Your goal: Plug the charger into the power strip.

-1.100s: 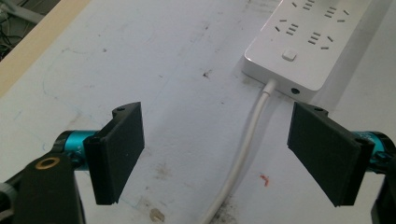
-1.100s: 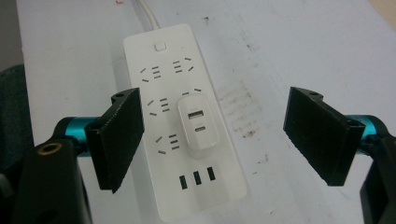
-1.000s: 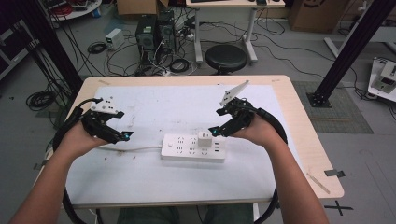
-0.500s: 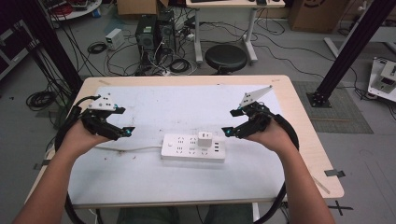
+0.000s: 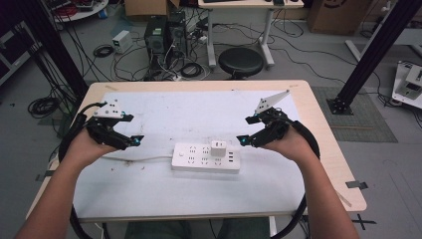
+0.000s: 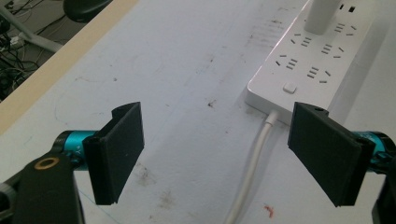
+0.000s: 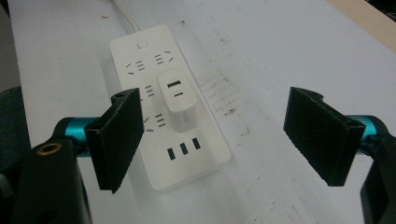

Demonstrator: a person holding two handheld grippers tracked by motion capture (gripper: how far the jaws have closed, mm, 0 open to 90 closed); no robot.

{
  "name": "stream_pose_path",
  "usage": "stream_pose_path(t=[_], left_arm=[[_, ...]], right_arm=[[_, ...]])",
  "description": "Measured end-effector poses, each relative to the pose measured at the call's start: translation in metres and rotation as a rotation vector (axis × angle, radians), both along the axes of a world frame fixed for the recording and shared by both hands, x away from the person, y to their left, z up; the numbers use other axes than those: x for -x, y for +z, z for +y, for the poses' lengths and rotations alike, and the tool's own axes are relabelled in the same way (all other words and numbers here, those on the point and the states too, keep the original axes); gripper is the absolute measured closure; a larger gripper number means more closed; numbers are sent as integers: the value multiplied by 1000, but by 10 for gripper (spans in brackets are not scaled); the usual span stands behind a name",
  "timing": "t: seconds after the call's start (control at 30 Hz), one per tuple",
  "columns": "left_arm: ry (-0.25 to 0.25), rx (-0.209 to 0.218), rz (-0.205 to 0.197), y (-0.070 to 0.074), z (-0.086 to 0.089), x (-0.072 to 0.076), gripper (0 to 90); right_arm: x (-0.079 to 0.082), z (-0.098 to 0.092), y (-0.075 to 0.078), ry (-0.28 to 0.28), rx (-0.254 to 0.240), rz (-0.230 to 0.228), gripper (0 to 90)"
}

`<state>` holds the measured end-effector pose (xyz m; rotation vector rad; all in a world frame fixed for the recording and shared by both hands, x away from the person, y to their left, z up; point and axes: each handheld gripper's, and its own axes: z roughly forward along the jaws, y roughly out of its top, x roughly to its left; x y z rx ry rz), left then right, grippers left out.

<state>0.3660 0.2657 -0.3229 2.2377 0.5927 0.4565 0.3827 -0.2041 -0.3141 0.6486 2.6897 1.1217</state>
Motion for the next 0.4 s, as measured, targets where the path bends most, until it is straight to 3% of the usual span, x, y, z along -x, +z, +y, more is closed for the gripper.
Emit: stream_pose_path(t=[0.13,0.33,0.4], left_arm=[[7,11,3,-1,0,0,185],[-2,-12,-2,-1,-1,-1,185],[9,4,2,-3,-2,-1,185]], right_arm=[[0,0,0,0,1,4,207],[1,0,0,1,-3,8,207],[1,0,1,2,-2,-5,207]])
